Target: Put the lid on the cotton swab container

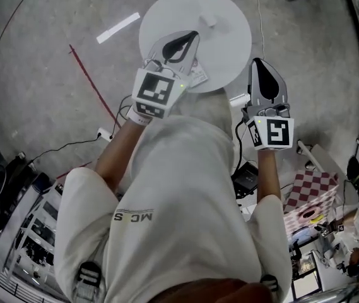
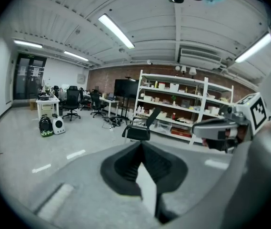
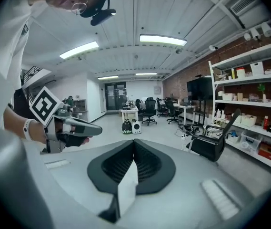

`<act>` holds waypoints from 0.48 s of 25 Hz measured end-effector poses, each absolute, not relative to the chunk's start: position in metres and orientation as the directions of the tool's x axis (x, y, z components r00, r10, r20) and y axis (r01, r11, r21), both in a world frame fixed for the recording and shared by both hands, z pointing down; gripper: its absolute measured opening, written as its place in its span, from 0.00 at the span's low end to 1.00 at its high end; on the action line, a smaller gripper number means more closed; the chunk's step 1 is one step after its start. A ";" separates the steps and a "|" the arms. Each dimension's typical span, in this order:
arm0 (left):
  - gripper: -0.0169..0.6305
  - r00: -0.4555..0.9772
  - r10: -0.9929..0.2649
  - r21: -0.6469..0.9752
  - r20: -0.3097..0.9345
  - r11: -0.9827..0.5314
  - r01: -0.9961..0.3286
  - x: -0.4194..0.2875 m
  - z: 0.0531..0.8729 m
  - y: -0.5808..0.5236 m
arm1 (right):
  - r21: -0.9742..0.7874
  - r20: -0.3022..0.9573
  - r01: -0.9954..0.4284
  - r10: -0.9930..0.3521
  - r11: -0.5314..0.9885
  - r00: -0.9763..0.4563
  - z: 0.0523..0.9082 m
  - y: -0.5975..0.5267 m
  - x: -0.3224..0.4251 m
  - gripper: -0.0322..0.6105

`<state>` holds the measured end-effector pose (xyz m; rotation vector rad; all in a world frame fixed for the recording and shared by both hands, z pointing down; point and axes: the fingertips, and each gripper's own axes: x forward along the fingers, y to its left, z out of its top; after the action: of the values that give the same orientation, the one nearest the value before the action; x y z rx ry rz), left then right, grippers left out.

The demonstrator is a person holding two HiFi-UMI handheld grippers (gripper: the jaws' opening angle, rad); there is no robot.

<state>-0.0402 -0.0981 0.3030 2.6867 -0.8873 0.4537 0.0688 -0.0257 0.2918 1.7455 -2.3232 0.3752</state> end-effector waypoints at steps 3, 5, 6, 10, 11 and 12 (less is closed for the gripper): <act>0.03 0.762 -0.542 0.143 0.354 -0.774 -0.617 -0.061 0.280 -0.091 | -0.078 0.294 -0.964 -0.918 0.256 -0.267 0.270 -0.020 0.058 0.03; 0.03 0.763 -0.550 0.134 0.340 -0.774 -0.618 -0.073 0.266 -0.084 | -0.068 0.278 -0.966 -0.925 0.250 -0.259 0.256 -0.013 0.053 0.03; 0.03 0.762 -0.555 0.128 0.334 -0.775 -0.620 -0.078 0.259 -0.081 | -0.061 0.269 -0.967 -0.929 0.247 -0.254 0.249 -0.009 0.052 0.03; 0.03 0.757 -0.572 0.120 0.315 -0.768 -0.630 -0.097 0.234 -0.068 | -0.039 0.234 -0.972 -0.943 0.233 -0.235 0.222 0.003 0.045 0.03; 0.03 0.757 -0.575 0.121 0.310 -0.766 -0.631 -0.102 0.230 -0.065 | -0.034 0.230 -0.972 -0.944 0.233 -0.234 0.219 0.006 0.042 0.03; 0.03 0.757 -0.579 0.123 0.304 -0.764 -0.634 -0.107 0.226 -0.063 | -0.028 0.229 -0.971 -0.944 0.236 -0.236 0.216 0.009 0.038 0.03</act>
<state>-0.1068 -0.0629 0.2261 2.7357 -0.9575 0.3675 0.0385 0.0091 0.2163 1.8304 -2.3359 0.2456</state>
